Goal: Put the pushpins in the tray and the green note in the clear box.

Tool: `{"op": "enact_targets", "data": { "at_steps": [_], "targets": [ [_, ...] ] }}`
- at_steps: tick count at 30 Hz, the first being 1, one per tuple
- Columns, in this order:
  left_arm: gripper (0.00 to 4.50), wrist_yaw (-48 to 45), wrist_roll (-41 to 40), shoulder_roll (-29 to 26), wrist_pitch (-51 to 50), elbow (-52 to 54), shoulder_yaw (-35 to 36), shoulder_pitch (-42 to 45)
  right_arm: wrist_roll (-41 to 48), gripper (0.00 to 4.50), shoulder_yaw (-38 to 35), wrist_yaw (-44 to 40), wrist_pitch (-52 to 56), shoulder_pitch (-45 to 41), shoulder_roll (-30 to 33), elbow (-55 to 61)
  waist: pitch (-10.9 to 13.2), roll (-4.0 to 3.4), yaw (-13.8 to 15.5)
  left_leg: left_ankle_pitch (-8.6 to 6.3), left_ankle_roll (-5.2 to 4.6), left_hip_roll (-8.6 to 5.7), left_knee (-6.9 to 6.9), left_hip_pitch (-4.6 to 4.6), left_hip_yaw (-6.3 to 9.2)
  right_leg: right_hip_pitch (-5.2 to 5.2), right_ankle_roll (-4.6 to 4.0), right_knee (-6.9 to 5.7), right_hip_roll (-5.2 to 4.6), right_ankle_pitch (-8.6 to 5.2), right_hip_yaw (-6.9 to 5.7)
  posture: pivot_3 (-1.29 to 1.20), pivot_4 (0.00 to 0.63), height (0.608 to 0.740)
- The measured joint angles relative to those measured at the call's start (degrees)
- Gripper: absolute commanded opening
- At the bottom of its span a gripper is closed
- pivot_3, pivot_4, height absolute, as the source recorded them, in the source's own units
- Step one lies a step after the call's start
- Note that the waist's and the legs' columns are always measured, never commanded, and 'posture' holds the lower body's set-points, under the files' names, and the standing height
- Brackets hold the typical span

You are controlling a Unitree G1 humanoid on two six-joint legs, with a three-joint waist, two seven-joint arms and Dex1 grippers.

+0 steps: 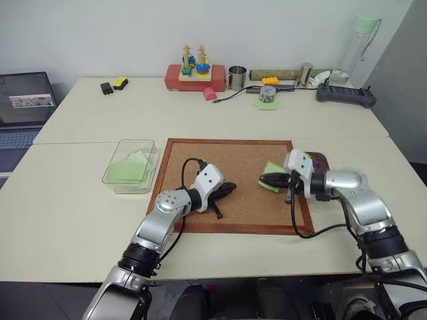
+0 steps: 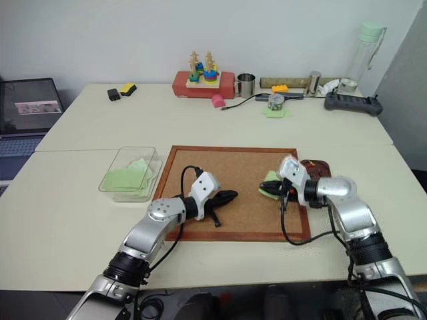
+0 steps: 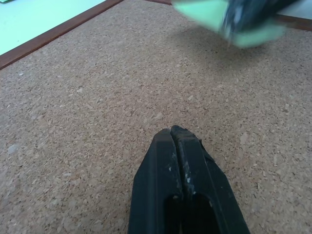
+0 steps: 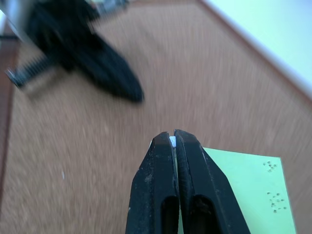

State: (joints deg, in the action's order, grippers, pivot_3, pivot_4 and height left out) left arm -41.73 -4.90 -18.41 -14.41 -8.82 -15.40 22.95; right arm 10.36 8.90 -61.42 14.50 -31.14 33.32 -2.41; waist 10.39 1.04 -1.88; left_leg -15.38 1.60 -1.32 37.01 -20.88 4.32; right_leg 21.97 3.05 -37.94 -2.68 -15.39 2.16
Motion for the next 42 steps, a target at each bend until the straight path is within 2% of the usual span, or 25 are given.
{"op": "enact_targets", "data": {
  "at_steps": [6, 7, 8, 9, 15, 21, 26, 35, 42],
  "targets": [
    [0.0, 0.3, -2.4, 1.4, -1.5, 0.1, 2.3, 0.4, -0.2, 0.01, 0.6, -2.4, -3.0, -1.0, 1.7, 2.7, 0.0, 0.09, 0.0, 0.0, 0.0, -0.02, 0.0, -0.02, 0.0, 0.01, -0.01, 0.02, -0.03, 0.0, 0.0, 0.0, 0.15, 0.74],
    [0.37, 0.4, -3.4, 1.9, -2.7, 0.3, 3.1, 0.3, -0.4, 0.0, 0.9, -2.6, -3.9, -1.2, 1.9, 2.9, 0.0, 0.09, 0.0, 0.0, 0.0, -0.01, 0.0, -0.03, 0.0, 0.02, -0.01, 0.01, -0.03, 0.0, 0.01, 0.0, 0.15, 0.74],
    [0.44, 0.5, -5.1, 2.2, -4.4, 1.0, 4.3, 0.1, -1.0, 0.0, 1.4, -2.8, -5.1, -1.4, 2.1, 3.2, 0.0, 0.11, 0.0, 0.0, 0.0, 0.0, 0.0, -0.03, -0.01, 0.06, -0.01, -0.01, -0.02, 0.0, 0.01, 0.0, 0.15, 0.74],
    [0.73, 0.8, -6.8, 2.3, -6.6, 1.8, 5.9, 0.0, -1.9, 0.0, 1.7, -3.1, -6.6, -1.4, 2.4, 3.7, 0.0, 0.13, 0.0, 0.0, 0.01, 0.01, 0.0, -0.09, 0.0, 0.12, 0.0, -0.03, -0.02, 0.0, 0.01, 0.0, 0.15, 0.74],
    [1.79, -1.0, -27.5, 0.4, -24.8, 16.6, 19.1, -1.6, -8.7, 0.0, 4.9, -3.4, -20.0, -1.7, 4.5, 3.2, 0.1, 0.2, 0.1, 0.01, 0.04, 0.0, 0.01, -0.38, 0.05, 0.33, -0.01, 0.04, -0.07, 0.01, -0.06, 0.0, 0.15, 0.74],
    [2.82, 0.2, -38.0, 0.7, -34.2, 19.8, 22.7, -2.0, -13.3, 0.0, 6.6, -1.9, -32.2, -2.8, 4.3, 0.2, 0.1, 0.24, 0.2, 0.06, 0.13, -0.09, 0.02, -0.44, 0.06, 0.33, -0.01, 0.13, -0.18, 0.01, -0.09, 0.0, 0.15, 0.74],
    [3.63, 2.4, -40.5, 2.6, -36.6, 20.5, 21.7, -2.0, -15.9, 0.0, 7.2, -0.1, -40.9, -3.9, 4.1, -1.7, 0.1, 0.24, 0.2, 0.11, 0.21, -0.1, 0.02, -0.44, 0.07, 0.31, -0.01, 0.13, -0.17, 0.01, -0.09, 0.0, 0.15, 0.74],
    [3.63, 3.4, -39.5, 5.0, -35.6, 17.3, 18.0, 1.7, -15.9, 0.0, 8.9, -0.7, -44.5, -3.8, 4.3, -2.2, 0.1, 0.25, 0.2, 0.13, 0.24, -0.1, 0.02, -0.43, 0.05, 0.31, -0.02, 0.12, -0.15, 0.01, -0.08, 0.0, 0.15, 0.74],
    [2.48, 2.7, -36.3, 5.1, -32.6, 12.5, 15.9, 3.3, -15.8, 0.0, 9.9, -1.0, -44.9, -3.6, 4.3, -1.4, 0.1, 0.25, 0.2, 0.13, 0.25, -0.11, 0.02, -0.44, 0.05, 0.32, -0.02, 0.13, -0.15, 0.01, -0.07, 0.0, 0.15, 0.74]
  ]
}}
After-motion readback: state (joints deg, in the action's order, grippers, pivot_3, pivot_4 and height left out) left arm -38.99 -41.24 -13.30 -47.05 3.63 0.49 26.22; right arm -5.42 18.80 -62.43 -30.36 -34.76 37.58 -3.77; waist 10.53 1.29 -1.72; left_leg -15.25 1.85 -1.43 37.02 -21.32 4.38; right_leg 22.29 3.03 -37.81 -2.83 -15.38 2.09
